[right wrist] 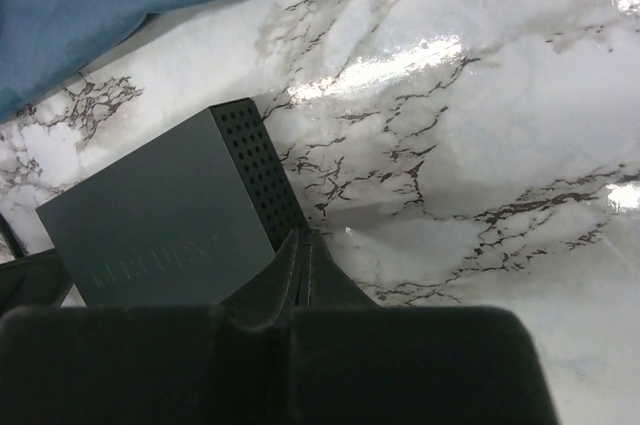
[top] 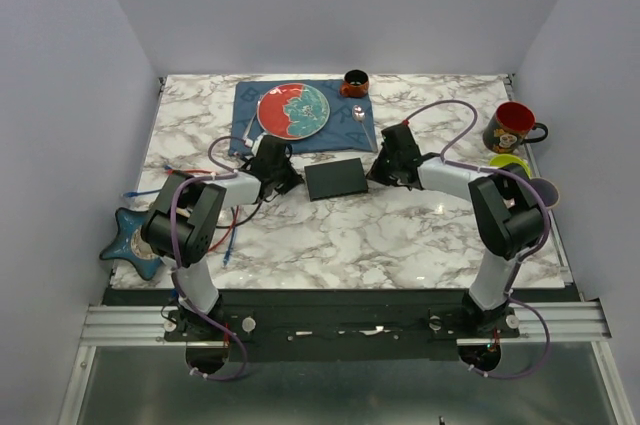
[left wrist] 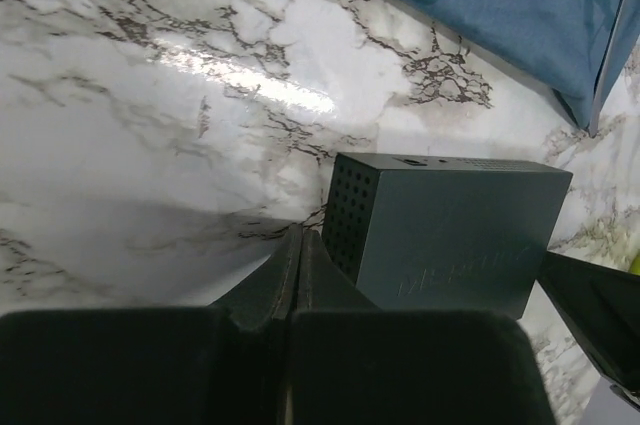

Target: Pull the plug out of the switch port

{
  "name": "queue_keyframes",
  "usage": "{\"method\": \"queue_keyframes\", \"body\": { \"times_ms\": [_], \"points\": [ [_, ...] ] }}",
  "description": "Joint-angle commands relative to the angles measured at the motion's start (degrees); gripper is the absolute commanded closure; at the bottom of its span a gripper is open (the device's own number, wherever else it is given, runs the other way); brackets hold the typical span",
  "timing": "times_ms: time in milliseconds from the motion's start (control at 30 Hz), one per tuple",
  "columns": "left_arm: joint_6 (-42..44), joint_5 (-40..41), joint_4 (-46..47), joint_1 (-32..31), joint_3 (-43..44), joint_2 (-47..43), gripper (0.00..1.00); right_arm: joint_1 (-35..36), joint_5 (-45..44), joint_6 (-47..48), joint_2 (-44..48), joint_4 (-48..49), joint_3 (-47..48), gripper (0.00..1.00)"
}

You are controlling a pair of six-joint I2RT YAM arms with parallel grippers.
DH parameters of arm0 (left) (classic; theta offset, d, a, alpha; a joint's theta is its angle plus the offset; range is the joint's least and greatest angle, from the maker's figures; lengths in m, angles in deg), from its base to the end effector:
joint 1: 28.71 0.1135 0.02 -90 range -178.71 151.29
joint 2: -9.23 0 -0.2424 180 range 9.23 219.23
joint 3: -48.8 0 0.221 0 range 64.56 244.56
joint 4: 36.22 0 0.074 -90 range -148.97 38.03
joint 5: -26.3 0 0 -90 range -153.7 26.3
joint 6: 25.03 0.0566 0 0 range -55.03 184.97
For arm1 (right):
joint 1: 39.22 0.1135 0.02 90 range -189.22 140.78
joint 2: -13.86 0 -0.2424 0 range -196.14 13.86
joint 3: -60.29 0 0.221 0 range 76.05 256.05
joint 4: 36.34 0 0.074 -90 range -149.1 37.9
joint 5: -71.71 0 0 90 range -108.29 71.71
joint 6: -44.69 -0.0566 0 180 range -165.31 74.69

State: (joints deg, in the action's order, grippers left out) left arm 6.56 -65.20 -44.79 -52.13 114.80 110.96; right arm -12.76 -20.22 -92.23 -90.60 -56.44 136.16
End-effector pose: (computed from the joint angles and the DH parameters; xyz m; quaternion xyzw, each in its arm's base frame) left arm 0.3134 -0.1373 0.1306 -0.2722 0.8804 -0.2634 0.2855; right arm 0.3238 0.1590 0.1444 0.1720 0.9197 0.1981 0.2922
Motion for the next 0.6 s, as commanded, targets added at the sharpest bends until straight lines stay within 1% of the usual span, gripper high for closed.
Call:
{"method": "queue_keyframes", "body": {
  "times_ms": [0,167,200,333,433,567],
  "points": [
    [0.3,0.4,-0.8,-1.5,1.1,2.4,1.00,-0.4,3.8,2.1,-2.1,0.6,0.7,1.00],
    [1.0,0.8,-0.8,-5.0,-0.7,1.7,1.00,-0.2,8.0,0.5,-1.0,6.5,-5.4,1.00],
    [0.7,0.8,-0.8,-5.4,-1.3,1.5,1.00,-0.1,9.0,0.2,-0.7,7.2,-8.0,0.99],
    [0.1,1.1,-0.1,-8.4,-5.2,-1.7,1.00,1.8,9.3,-1.1,2.7,11.6,-15.3,0.99],
    [-0.5,3.1,0.6,-10.2,-9.1,-4.6,1.00,3.7,8.8,-1.9,5.8,13.6,-19.9,1.00],
    [-1.5,3.2,1.0,-11.5,-13.9,-7.9,1.00,6.4,8.5,-3.5,8.9,15.0,-23.8,0.99]
  ]
}}
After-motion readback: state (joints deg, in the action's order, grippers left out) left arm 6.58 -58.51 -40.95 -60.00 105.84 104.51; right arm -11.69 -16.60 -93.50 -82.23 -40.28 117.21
